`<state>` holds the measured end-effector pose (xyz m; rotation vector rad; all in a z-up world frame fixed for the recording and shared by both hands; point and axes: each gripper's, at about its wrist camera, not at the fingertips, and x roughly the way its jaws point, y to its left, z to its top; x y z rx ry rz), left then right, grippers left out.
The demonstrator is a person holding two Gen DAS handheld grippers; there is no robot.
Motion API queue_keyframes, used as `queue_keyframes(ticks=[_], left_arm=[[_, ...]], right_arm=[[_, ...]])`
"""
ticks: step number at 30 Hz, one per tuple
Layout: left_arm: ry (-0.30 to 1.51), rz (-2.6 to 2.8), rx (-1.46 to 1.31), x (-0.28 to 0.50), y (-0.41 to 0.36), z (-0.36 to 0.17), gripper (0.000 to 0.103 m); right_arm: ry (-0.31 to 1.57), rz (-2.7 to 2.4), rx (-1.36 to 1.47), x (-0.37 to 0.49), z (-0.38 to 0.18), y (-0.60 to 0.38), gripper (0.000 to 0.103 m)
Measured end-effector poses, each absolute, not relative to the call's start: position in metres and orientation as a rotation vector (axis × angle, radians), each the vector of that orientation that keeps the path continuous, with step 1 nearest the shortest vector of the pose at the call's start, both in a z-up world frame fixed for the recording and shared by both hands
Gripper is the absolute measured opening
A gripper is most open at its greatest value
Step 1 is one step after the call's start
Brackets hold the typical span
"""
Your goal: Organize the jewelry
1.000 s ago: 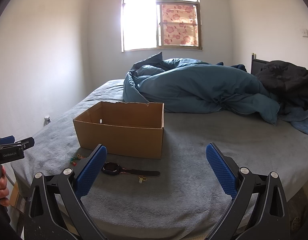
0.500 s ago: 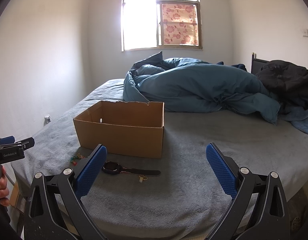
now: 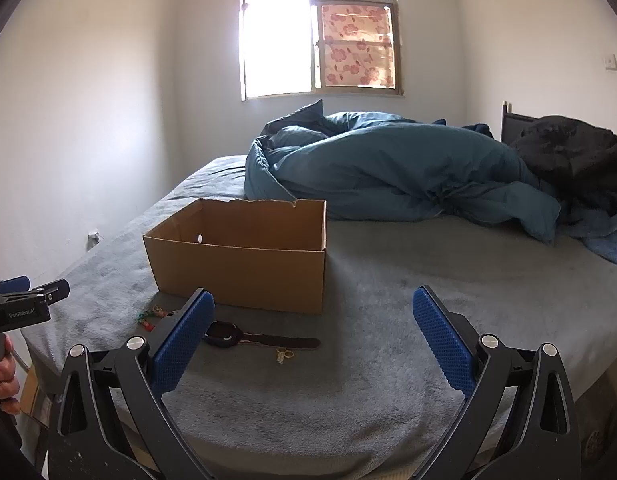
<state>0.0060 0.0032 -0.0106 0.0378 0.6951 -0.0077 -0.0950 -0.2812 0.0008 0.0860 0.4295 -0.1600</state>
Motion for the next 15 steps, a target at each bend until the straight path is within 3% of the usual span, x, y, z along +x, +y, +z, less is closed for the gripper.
queue_keyframes(ticks=[15], left_arm=[[0.87,-0.187,-0.056,0.055,0.008,-0.071,0.097]], right_arm=[[0.565,-0.121,0.092,-0.045,-0.043,-0.281,0.096]])
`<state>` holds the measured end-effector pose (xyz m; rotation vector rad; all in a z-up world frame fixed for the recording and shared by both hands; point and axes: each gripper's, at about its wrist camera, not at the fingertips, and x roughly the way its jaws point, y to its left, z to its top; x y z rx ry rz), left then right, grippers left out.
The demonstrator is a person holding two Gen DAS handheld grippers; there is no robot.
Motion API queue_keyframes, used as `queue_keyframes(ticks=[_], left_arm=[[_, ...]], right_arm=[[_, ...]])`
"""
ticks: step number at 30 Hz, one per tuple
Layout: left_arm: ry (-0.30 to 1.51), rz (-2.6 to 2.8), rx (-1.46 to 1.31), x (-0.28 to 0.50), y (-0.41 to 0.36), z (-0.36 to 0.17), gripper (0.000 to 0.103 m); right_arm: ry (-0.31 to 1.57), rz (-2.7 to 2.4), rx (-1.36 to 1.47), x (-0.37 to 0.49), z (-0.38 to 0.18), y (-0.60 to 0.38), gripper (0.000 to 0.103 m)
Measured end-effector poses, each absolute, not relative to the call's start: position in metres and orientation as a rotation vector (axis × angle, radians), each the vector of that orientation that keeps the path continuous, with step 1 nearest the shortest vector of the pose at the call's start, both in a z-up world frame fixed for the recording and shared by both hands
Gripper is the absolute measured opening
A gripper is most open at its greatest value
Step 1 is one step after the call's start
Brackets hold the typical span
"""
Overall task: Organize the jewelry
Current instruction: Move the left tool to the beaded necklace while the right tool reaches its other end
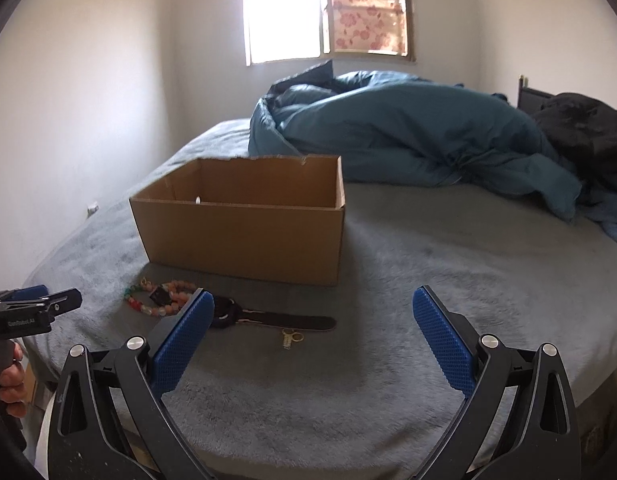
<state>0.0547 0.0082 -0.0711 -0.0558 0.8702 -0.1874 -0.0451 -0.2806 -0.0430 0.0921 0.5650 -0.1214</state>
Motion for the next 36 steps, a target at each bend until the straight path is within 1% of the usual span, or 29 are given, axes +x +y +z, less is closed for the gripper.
queue_keyframes(ticks=[3,7,11,17,19,22,24,25,26,27,28,29,30,31,32,35,36], left_arm=[[0.887,-0.23,-0.145,0.067,0.014,-0.08,0.097],[0.861,-0.257,-0.225,0.083,0.02,-0.086,0.097],[0.851,-0.299,-0.216,0.098,0.017,-0.091,0.097],[0.856,-0.26,-0.112,0.117,0.01,-0.102,0.097],[0.837,-0.227,-0.015,0.12,0.003,-0.106,0.097],[0.822,-0.245,0.057,0.122,-0.001,-0.111,0.097],[0.812,-0.273,0.081,0.122,-0.003,-0.112,0.097],[0.807,-0.282,0.093,0.122,-0.004,-0.113,0.092],[0.804,-0.29,0.1,0.122,-0.004,-0.113,0.086],[0.807,-0.302,0.108,0.122,-0.005,-0.114,0.083],[0.812,-0.312,0.115,0.123,-0.006,-0.116,0.077],[0.815,-0.317,0.12,0.124,-0.008,-0.117,0.068],[0.822,-0.326,0.124,0.126,-0.009,-0.119,0.065],[0.831,-0.338,0.125,0.127,-0.01,-0.121,0.058],[0.841,-0.344,0.125,0.128,-0.011,-0.123,0.054],[0.87,-0.353,0.131,0.13,-0.014,-0.129,0.03],[0.878,-0.354,0.131,0.132,-0.014,-0.131,0.026]], right_arm=[[0.594,-0.104,0.09,-0.028,-0.051,-0.28,0.096],[0.632,-0.09,0.101,-0.005,-0.064,-0.281,0.096],[0.666,-0.083,0.114,0.011,-0.075,-0.286,0.096],[0.665,0.018,0.162,0.029,-0.073,-0.276,0.095],[0.687,0.091,0.211,0.037,-0.076,-0.266,0.09],[0.732,0.21,0.24,0.048,-0.083,-0.241,0.078],[0.752,0.269,0.242,0.052,-0.087,-0.225,0.067],[0.765,0.306,0.243,0.054,-0.09,-0.216,0.063],[0.778,0.333,0.237,0.056,-0.093,-0.208,0.056],[0.79,0.352,0.228,0.058,-0.095,-0.202,0.052],[0.802,0.371,0.218,0.06,-0.098,-0.195,0.049],[0.812,0.384,0.214,0.062,-0.099,-0.19,0.044],[0.823,0.393,0.21,0.063,-0.101,-0.188,0.041],[0.835,0.4,0.204,0.066,-0.104,-0.186,0.04],[0.845,0.404,0.201,0.068,-0.106,-0.184,0.038],[0.874,0.399,0.197,0.08,-0.113,-0.184,0.033],[0.879,0.395,0.196,0.083,-0.114,-0.183,0.033]])
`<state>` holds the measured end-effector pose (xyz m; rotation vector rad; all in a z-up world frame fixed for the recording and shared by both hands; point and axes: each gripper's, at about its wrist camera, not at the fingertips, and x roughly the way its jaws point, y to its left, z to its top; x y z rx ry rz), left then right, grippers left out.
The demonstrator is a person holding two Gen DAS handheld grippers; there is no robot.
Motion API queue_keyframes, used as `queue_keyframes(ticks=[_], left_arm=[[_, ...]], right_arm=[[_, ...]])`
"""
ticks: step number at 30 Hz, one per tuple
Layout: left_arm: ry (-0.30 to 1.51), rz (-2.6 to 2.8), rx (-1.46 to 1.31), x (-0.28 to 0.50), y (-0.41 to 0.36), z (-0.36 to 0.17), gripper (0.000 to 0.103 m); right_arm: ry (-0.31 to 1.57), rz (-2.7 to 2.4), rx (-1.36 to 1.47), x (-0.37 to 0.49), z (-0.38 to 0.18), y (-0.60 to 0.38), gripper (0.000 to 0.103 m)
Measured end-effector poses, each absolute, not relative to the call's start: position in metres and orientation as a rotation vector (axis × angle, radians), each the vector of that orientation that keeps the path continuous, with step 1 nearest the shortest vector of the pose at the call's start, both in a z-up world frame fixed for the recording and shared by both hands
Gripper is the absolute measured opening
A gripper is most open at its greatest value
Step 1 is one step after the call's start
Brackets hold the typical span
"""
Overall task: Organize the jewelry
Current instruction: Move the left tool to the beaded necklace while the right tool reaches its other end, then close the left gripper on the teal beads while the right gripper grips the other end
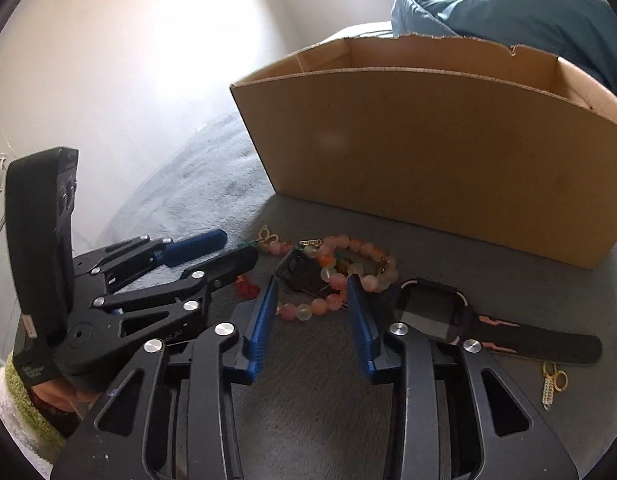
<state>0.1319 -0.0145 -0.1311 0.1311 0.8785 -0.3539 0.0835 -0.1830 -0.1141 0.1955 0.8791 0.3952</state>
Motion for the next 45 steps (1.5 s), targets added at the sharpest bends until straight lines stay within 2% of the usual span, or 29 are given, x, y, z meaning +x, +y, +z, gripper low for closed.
queue_keyframes(ticks=[4,14,21,26,32,37,40,42,45], left_arm=[[0.886,-0.345,0.14,0.132,-0.015,-0.135,0.009],[0.904,-0.441,0.195,0.133,-0.003,-0.132,0.009],[0.941,-0.506,0.128,0.145,0.007,-0.132,0.011],[0.955,-0.531,0.093,0.147,0.009,-0.133,0.022],[0.963,-0.518,0.085,0.15,0.006,-0.138,0.023],[0.965,-0.498,0.083,0.156,0.001,-0.143,0.023],[0.946,-0.48,0.096,0.156,-0.002,-0.142,0.016],[0.925,-0.47,0.109,0.152,-0.001,-0.14,0.01],[0.88,-0.463,0.148,0.143,-0.003,-0.131,0.009]], right_arm=[[0.894,0.377,0.171,0.096,-0.123,-0.178,0.03],[0.959,0.43,0.07,0.104,-0.13,-0.173,0.021],[1.018,0.504,0.134,0.122,-0.13,-0.184,0.024],[1.055,0.524,0.225,0.134,-0.138,-0.184,0.027],[1.085,0.495,0.323,0.146,-0.146,-0.183,0.026],[1.098,0.447,0.311,0.158,-0.158,-0.17,0.019],[1.094,0.444,0.331,0.158,-0.158,-0.171,0.008],[1.079,0.441,0.327,0.154,-0.154,-0.172,0.008],[1.028,0.45,0.283,0.145,-0.14,-0.165,0.008]])
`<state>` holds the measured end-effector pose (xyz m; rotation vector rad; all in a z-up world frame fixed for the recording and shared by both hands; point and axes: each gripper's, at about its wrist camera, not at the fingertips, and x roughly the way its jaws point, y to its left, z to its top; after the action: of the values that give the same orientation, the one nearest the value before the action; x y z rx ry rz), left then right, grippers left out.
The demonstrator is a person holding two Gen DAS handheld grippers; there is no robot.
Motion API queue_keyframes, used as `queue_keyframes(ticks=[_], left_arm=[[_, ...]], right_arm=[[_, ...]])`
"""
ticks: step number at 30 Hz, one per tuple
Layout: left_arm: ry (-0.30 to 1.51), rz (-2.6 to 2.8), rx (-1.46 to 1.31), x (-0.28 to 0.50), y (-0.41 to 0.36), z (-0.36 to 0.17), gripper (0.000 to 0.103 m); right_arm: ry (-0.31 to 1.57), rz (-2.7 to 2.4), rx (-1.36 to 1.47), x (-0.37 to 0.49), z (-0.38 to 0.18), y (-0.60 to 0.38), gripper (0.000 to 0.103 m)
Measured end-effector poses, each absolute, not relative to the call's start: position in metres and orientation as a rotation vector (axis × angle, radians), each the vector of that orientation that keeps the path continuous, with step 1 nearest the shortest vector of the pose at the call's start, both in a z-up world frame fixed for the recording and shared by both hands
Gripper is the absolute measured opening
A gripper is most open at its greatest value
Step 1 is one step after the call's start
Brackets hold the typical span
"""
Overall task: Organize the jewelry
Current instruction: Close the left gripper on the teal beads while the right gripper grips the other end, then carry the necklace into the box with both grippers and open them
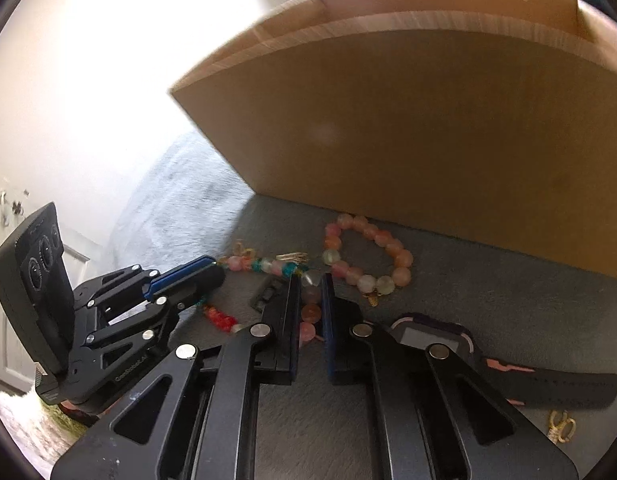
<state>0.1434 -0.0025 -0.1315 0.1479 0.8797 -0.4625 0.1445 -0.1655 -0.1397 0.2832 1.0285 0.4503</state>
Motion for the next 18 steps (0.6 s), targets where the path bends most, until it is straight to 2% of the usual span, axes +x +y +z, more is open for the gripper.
queue_keyframes(ticks=[10,18], left_arm=[[0.748,-0.469,0.237,0.091,-0.005,-0.083,0.009],[0.575,-0.505,0.249,0.076,-0.018,-0.011,0.009]], right_arm=[[0.865,0.439,0.032,0.082,-0.089,-0.139,0.008],[0.714,0.405,-0.011,0.058,-0.023,-0.161,0.008]])
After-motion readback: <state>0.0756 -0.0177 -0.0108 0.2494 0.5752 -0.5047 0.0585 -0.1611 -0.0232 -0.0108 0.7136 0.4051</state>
